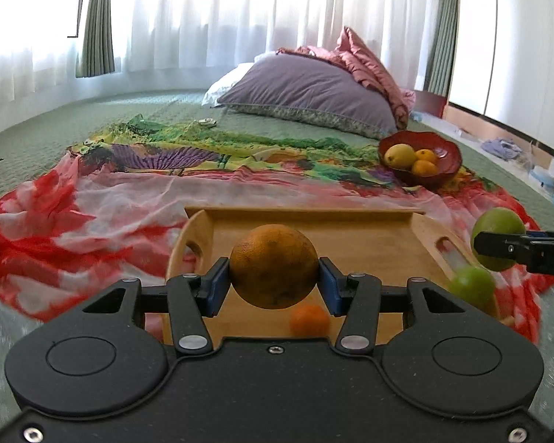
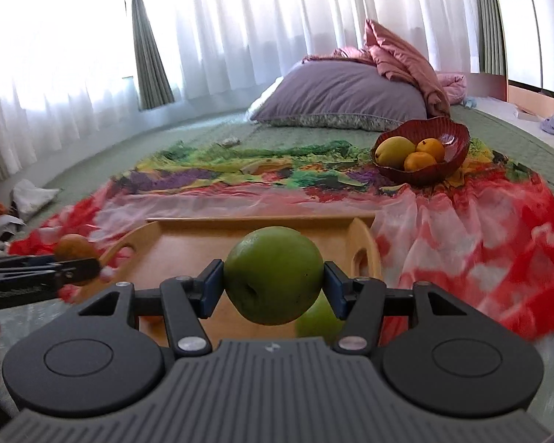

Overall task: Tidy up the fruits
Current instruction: 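Carry the brown orange onto the tray and release it while the right releases the apple beside the first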

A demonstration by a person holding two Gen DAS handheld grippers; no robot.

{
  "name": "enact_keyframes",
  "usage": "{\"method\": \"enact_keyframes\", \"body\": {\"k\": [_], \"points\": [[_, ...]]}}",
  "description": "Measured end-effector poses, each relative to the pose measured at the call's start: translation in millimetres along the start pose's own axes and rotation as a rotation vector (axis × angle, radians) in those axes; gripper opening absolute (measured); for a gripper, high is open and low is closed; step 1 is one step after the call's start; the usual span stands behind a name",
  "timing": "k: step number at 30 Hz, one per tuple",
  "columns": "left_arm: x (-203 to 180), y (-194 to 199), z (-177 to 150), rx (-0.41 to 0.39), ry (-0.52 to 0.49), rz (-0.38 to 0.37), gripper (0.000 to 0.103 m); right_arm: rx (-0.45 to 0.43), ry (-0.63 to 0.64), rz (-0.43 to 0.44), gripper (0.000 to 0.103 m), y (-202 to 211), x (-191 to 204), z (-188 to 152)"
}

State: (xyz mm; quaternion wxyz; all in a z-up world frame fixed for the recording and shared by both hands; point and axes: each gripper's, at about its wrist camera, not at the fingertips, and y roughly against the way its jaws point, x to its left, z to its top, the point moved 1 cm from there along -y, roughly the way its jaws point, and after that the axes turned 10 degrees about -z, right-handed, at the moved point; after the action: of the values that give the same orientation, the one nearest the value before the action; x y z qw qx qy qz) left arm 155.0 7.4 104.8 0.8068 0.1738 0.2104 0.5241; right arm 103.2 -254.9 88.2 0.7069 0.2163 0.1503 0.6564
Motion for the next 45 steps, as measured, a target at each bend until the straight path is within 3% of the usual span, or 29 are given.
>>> {"method": "enact_keyframes", "body": {"k": [5,12,22,42,45], "points": [[17.7,-35.7,13.2,0.07,0.029,0.004,0.048,0.079,0.027,-0.024,0.06,-44.9,2.4,19.4],[25.9,-77.9,4.1,0.148,0.02,0.024,0.048,0.219,-0.058,-0.056,0.06,-95.7,-7.2,10.4],[30.6,-99.6,-11.3,0.198,0.03,0.039,0.048,0.255,-0.028,-0.081,0.06,-111.0,-3.1,2.3],[33.3,-101.6,-11.4,0.199,0.02,0.05,0.049,0.274,-0.009,-0.079,0.061,-116.6,0.8,-1.1],[33.1,-101.4,-11.4,0.198,0.022,0.05,0.049,0.274,-0.007,-0.077,0.064,-116.3,0.7,-0.9]]}}
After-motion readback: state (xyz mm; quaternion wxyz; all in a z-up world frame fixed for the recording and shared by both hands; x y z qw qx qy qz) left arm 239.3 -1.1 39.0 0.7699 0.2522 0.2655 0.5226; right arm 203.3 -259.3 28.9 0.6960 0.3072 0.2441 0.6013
